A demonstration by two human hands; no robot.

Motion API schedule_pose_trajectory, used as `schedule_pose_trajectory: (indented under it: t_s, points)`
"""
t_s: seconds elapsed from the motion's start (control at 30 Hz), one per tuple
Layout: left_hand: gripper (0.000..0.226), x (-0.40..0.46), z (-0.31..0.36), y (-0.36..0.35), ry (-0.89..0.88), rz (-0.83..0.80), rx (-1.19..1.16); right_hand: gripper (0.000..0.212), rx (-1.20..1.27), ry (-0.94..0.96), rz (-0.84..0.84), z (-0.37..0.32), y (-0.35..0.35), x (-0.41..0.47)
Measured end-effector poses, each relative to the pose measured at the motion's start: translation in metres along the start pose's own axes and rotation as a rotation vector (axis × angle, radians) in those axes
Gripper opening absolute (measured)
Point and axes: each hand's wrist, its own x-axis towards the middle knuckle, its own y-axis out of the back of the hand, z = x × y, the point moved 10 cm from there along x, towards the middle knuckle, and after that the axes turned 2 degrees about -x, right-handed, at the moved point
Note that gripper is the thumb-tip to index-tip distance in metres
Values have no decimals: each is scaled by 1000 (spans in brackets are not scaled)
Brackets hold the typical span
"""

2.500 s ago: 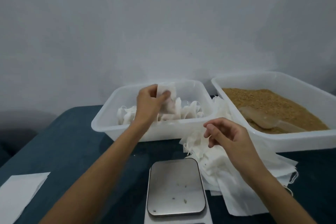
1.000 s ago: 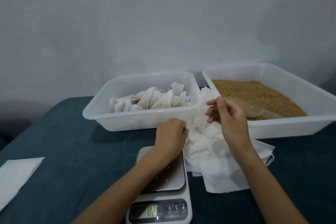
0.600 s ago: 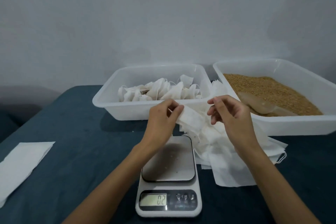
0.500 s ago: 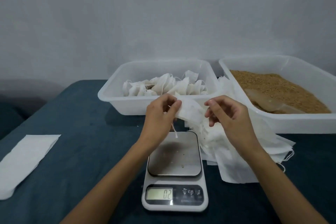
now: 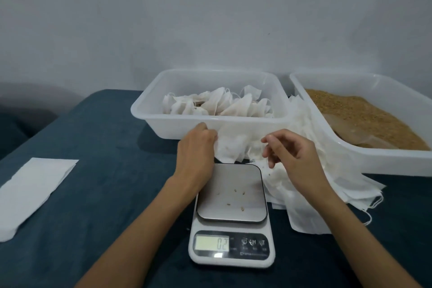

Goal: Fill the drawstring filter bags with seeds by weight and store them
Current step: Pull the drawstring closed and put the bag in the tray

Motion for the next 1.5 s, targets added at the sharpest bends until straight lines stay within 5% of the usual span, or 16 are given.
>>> schedule_pose_trajectory:
  t_s: [0.1,0.2,0.37,0.43,0.53,0.63,0.8,1.07,1.27,1.5]
  points:
    - [19,0,3,14,-24,68,-107,12,-20,8,3,-2,-1,-1]
    - [18,-3,6,10,81,-11,-587,3,-90,64,1,-10,-6,-6]
    - [19,-10,16,-14,286,-226,-1158,38,-420,281,-83,-27,-32,-17]
    - [22,-13,21,-15,287,-241,-1225,30,-465,302,-86,-26,-33,-17]
    - [15,-14,27,-13,279,-229,-1294,3,-381,264,-26,-23,-25,-15]
    - [11,-13,32,-4,214,-183,-1312,2,-162,113,-23,-13,-18,-11]
    - [17,-18,46,0,55,-255,-1243,27,96,-17,-12,-8,-13,-8]
    - [5,-25,58,-6,-29,-358,-1243,33,250,-100,-118,2,-25,-11]
    - [8,-24,55,-8,26,-350,-1280,37,339,-198,-155,8,-32,-14]
    - [11,-20,35,-9,154,-236,-1281,17,228,-71,92,-5,-4,-12]
